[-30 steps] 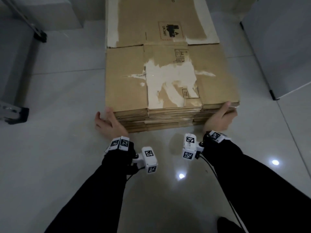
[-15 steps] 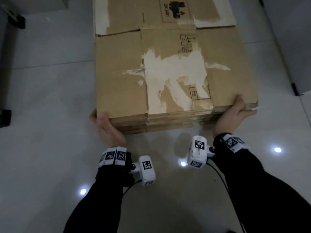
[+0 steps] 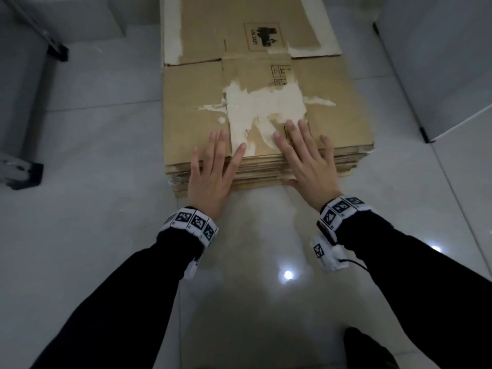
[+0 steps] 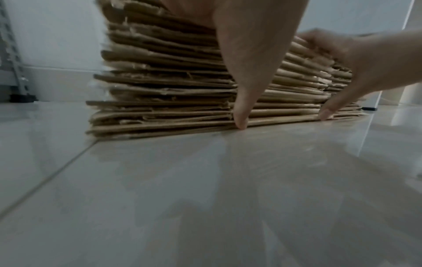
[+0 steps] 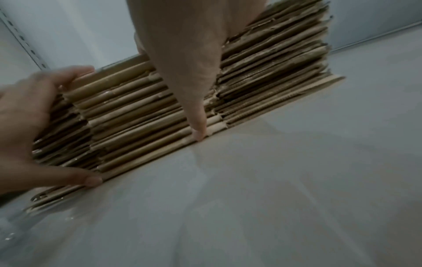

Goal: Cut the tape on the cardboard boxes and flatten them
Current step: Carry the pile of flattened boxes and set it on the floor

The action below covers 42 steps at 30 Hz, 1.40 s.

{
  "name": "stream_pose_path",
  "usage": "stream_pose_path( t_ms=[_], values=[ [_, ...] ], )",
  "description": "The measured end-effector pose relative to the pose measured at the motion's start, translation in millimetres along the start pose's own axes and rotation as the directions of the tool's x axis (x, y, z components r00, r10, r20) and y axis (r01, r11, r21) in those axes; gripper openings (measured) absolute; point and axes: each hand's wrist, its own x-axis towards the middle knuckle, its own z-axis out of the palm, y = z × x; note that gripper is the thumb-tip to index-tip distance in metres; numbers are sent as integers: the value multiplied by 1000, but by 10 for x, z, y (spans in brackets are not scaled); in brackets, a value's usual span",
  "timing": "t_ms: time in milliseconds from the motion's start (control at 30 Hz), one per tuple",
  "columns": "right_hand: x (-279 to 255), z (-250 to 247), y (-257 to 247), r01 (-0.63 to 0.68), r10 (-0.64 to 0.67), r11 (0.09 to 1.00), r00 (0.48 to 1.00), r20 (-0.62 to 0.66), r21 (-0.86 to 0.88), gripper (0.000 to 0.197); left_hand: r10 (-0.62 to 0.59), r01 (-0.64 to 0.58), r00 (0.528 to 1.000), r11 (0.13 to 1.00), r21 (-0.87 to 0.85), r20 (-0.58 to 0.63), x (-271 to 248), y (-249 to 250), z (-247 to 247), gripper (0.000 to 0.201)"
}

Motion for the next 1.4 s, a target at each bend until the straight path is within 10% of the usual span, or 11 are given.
stream_pose_path(
  t_ms=[300,467,633,867,1133,1233,1267,1333,1400],
  values=[
    [-9,270,-78,13,6,997,971,-241,75,46,-22,13,984,999,-51,-178,23,22,200,80],
    [-17,196,-108,-23,49,990,981,-187,140,52,-52,41,996,989,-141,-78,24,34,82,80],
    [139,-130,-2,-43,19,959,996,88,282,106,-40,89,989,927,-365,140,256,-178,-351,93],
    [454,-316,329,132,-238,952,885,399,276,137,96,29,880,967,-254,466,506,-420,-356,114],
    [482,-348,299,-11,-214,906,851,480,423,111,128,81,864,919,-385,487,497,-418,-291,107],
    [577,-488,599,-324,-10,674,895,447,664,86,-66,413,876,617,-670,478,690,-596,-610,104],
    [567,-482,753,-467,196,553,878,437,690,80,-246,568,822,425,-705,514,713,-684,-581,98],
    [460,-400,1071,-730,522,278,660,540,624,80,-437,825,513,12,-566,739,719,-852,-404,101],
    [289,-269,1259,-876,472,-17,418,777,482,85,-333,898,286,-235,-372,899,642,-903,-263,132]
  ],
)
